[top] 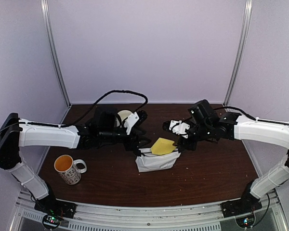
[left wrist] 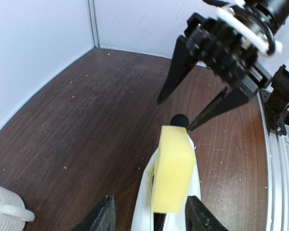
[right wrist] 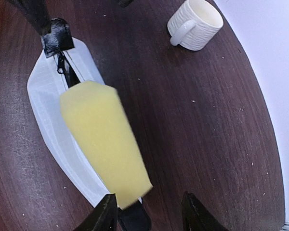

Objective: Sort the hair-cutting tools
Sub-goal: Place the sponge in the kit bag, then adjust the sponge in the kit bag.

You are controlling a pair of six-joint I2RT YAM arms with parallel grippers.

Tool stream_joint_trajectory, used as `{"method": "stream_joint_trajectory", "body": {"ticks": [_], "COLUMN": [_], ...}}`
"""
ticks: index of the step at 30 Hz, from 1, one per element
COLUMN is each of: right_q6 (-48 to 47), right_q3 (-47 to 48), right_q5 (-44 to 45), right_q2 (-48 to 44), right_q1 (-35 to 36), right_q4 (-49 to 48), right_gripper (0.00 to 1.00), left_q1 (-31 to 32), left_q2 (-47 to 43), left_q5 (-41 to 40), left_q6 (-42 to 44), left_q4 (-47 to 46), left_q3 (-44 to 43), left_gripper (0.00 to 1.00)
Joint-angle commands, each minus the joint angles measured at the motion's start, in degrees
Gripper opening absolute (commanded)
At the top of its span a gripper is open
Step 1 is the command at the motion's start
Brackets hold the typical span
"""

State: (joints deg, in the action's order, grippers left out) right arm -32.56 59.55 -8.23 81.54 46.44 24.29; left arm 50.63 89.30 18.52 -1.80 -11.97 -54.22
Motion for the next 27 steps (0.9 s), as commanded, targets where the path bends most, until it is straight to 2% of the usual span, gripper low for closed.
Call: {"method": "stream_joint_trajectory", "body": {"ticks": [1,2,3,8,12,17,20,24,27], "right_q6": [0.2,-0.5,-1.0,-0.4,-1.9,-9.6,-12.8,-16.7,-18.8], "right_q3": [-0.2,-1.1,-1.8,-2.6,-2.5,-5.7,-5.8,-6.9,-7.4], "right_q5": [-8.6,-9.3,-10.2,-15.5,-17.6,-17.3,-15.2,-12.1,-8.8], "right_q2": [-3.8,-4.2,-4.4,-2.1,-1.5,-2.9,-2.1,-1.0,0.5], "right_q1": [-4.6,-5.2,-5.6,-5.7,-5.7,-5.5,-4.7,-3.3,-1.2], "right_q4": [4.5,4.5,4.5,3.5,5.0,5.5,5.0,1.7,-0.4], "right_gripper": [0.47,0.48,0.47,0.47,0.46,0.38,0.35,0.34,0.34], "left_q1": [1.5,2.1,2.8,3.8,3.9,3.8,3.4,2.3,1.5], "left_q2": [4.3,5.3,6.2,9.1,10.7,11.0,13.1,15.4,16.3], "left_q5": [3.4,3.3,2.5,-0.9,-7.1,-5.3,-1.8,2.4,4.8], "left_q6": [4.6,5.0,5.2,4.4,2.4,0.9,0.9,0.4,0.4], "left_q4": [1.3,2.2,2.7,4.0,10.0,11.9,12.5,12.6,13.2], "left_q3": [-5.2,-6.2,-7.0,-9.4,-13.4,-14.8,-16.4,-18.2,-19.0], "left_gripper": [0.53,0.79,0.96,0.98,0.98,0.98,0.89,0.70,0.50]}}
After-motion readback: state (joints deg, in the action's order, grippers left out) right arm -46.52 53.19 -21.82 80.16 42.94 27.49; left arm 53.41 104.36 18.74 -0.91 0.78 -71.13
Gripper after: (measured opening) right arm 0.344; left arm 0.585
